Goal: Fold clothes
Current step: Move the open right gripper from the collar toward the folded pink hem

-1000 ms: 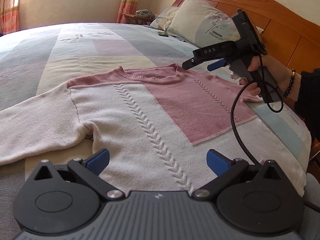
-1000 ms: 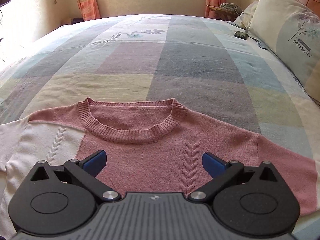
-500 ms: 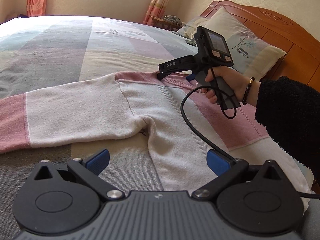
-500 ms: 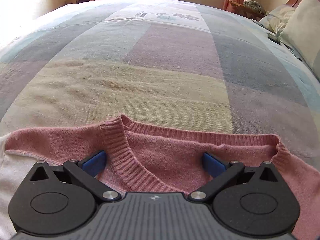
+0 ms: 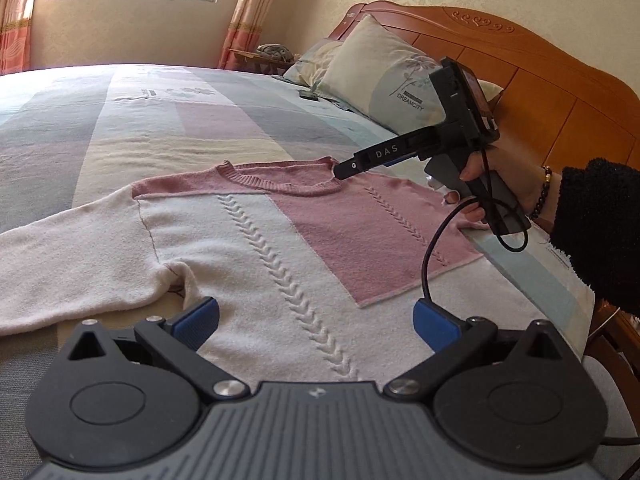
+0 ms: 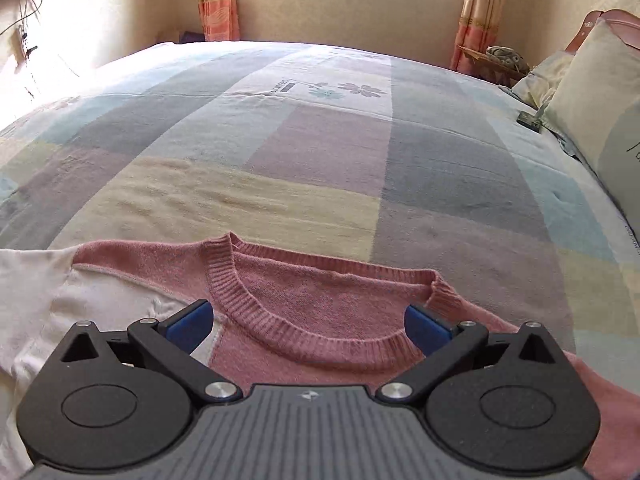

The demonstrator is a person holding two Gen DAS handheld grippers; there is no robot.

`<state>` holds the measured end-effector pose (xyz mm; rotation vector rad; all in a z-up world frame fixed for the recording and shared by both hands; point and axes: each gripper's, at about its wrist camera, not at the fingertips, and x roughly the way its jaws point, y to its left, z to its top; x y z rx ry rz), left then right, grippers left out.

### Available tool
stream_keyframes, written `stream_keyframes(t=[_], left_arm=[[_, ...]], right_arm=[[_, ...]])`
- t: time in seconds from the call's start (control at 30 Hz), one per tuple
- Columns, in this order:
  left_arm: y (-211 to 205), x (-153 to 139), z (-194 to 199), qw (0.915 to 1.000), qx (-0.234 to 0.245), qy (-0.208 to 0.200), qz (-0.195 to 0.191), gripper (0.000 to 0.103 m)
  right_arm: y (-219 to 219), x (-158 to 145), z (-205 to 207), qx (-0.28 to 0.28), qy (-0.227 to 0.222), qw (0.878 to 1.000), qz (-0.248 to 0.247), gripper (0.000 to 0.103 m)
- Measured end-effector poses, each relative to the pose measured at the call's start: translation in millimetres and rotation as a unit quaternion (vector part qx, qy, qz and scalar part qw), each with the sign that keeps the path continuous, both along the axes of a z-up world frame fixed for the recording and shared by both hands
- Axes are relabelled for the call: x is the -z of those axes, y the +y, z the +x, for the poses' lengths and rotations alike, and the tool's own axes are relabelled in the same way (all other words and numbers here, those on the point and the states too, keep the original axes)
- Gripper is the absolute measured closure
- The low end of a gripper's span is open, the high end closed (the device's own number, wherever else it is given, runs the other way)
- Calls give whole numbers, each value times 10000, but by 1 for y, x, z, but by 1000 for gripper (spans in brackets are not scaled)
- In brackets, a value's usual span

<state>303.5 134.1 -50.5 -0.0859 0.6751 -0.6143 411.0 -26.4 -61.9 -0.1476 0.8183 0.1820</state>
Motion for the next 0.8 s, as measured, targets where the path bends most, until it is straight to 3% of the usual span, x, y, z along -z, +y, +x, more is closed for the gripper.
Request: stream_keyframes(t=[0.17, 0.3, 0.4, 0.5, 0.6, 0.8], left_arm=[[-40, -9, -25, 9960, 773, -326, 301, 1], [-64, -7, -38, 9916, 1078, -441, 561, 1], [-75, 1, -39, 9902, 1213, -367, 582, 1], [-76, 11, -30, 9938, 938, -120, 583, 1], [-69, 20, -20, 9975, 443, 106, 538, 1], [-52, 48, 6, 9967, 50, 774, 258, 1]], right_arm=[[-52, 9, -86, 119, 366, 9992, -117, 0], [-81, 30, -161, 251, 766, 9967, 28, 0], [-93, 39, -217, 437, 679, 9960, 388, 0], [-87, 45, -254, 487, 581, 9945, 723, 0], [-60, 50, -274, 197, 496, 9972, 526, 0], [0, 48, -273, -507, 68, 9978, 420, 0]])
